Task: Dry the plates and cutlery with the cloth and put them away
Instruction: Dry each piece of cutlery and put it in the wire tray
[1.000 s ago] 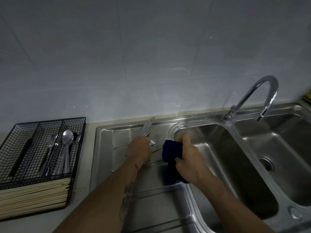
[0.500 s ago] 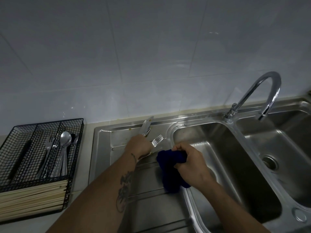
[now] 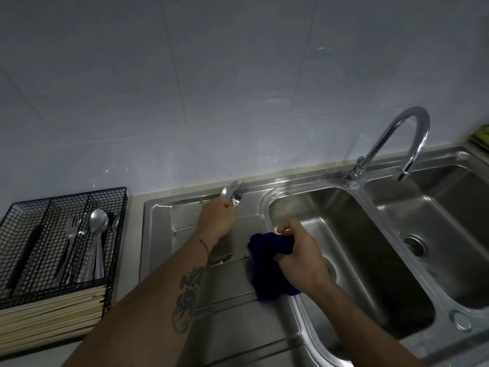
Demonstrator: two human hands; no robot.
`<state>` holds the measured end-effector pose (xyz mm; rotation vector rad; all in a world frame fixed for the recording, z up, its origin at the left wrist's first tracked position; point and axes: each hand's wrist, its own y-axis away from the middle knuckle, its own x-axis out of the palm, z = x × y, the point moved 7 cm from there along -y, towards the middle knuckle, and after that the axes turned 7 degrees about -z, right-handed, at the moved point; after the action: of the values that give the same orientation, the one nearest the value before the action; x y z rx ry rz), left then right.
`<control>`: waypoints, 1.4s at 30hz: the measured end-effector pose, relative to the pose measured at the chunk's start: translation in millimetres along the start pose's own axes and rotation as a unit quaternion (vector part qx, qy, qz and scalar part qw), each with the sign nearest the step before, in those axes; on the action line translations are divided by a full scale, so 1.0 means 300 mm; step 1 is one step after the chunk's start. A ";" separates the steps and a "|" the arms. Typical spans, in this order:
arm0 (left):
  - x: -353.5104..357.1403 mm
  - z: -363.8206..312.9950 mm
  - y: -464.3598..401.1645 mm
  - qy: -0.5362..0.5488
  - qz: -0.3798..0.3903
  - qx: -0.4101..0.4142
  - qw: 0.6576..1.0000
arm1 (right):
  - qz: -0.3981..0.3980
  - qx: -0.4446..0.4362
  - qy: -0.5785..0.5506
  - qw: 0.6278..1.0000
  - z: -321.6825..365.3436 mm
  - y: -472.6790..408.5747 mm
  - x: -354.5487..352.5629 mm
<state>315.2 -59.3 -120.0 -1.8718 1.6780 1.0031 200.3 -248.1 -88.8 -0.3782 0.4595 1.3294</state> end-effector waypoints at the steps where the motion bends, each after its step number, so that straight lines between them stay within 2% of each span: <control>1: -0.007 -0.011 0.003 0.017 0.001 0.008 1.000 | -0.016 -0.018 0.004 1.000 0.020 -0.008 -0.011; 6: -0.025 -0.071 0.051 0.045 0.052 0.076 0.995 | -0.099 -0.172 0.077 0.977 0.178 -0.042 -0.054; 9: -0.074 -0.110 0.119 0.041 0.054 0.126 0.990 | -0.082 -0.289 0.165 0.939 0.258 -0.041 -0.004; 11: -0.134 -0.107 0.168 0.055 0.039 0.131 0.989 | -0.070 -0.345 0.223 0.909 0.260 -0.041 0.023; 15: -0.217 -0.050 0.243 0.049 0.020 0.130 0.990 | -0.089 -0.328 0.263 0.903 0.231 -0.046 0.000; 20: -0.286 -0.014 0.303 0.069 0.015 0.140 0.988 | -0.067 -0.387 0.297 0.871 0.326 0.069 0.094; 26: -0.411 0.103 0.359 0.010 -0.006 0.168 0.986 | -0.125 -0.269 0.267 0.917 0.290 0.042 0.058; 28: -0.457 0.150 0.362 -0.008 -0.017 0.168 0.986 | -0.154 -0.263 0.233 0.923 0.339 0.070 0.064; 32: -0.545 0.213 0.363 -0.026 -0.037 0.164 0.985 | -0.155 -0.312 0.181 0.920 0.496 0.167 0.175; 36: -0.621 0.269 0.360 -0.013 -0.017 0.152 0.988 | -0.106 -0.404 0.207 0.885 0.564 0.274 0.348; 38: -0.643 0.322 0.358 -0.020 -0.001 0.141 0.990 | -0.085 -0.392 0.229 0.887 0.535 0.273 0.400; 40: -0.650 0.377 0.359 -0.020 0.007 0.126 0.992 | -0.089 -0.364 0.232 0.898 0.508 0.267 0.423; 42: -0.648 0.409 0.358 -0.005 0.014 0.114 0.993 | -0.097 -0.370 0.235 0.893 0.529 0.289 0.449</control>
<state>181.7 140.2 -37.5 -1.6972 1.7362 0.7913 155.1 -36.9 -24.3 -1.3695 0.2796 1.1697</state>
